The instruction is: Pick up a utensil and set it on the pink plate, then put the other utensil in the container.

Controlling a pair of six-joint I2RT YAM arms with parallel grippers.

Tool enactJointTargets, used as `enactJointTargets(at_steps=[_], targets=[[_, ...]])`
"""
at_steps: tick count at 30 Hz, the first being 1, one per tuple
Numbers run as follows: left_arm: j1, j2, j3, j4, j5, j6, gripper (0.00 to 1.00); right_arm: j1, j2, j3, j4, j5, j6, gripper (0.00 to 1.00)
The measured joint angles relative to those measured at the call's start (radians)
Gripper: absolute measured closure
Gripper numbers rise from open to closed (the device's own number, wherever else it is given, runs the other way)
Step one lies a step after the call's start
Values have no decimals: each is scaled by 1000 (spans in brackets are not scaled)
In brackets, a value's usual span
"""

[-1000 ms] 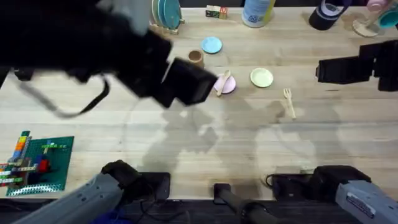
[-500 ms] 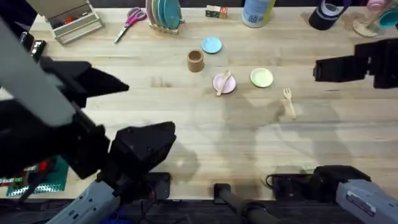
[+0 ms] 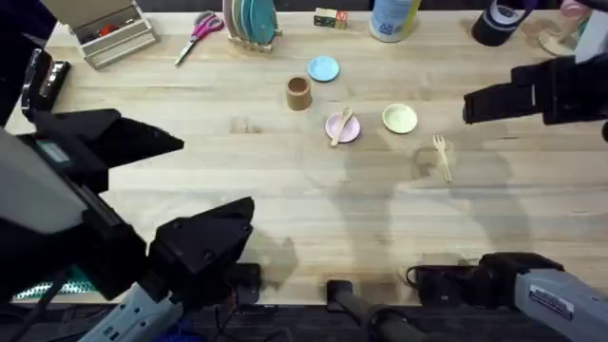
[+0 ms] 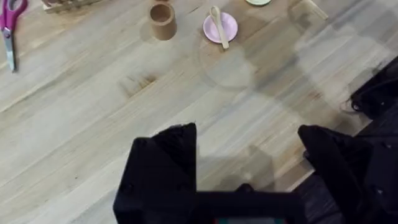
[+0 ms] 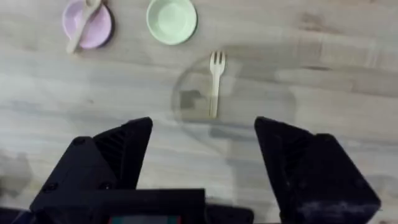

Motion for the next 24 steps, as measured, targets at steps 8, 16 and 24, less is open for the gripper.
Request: enactJointTargets(at_steps=[8, 16, 24], targets=[[0, 0, 0, 0, -5, 0, 7, 0, 47, 1, -100, 0, -3, 3], [0, 0, 0, 0, -14, 3, 6, 0, 108, -65, 5, 43, -41, 3], [0, 0, 0, 0, -31, 7, 8, 0, 129, -317, 279, 61, -42, 3]])
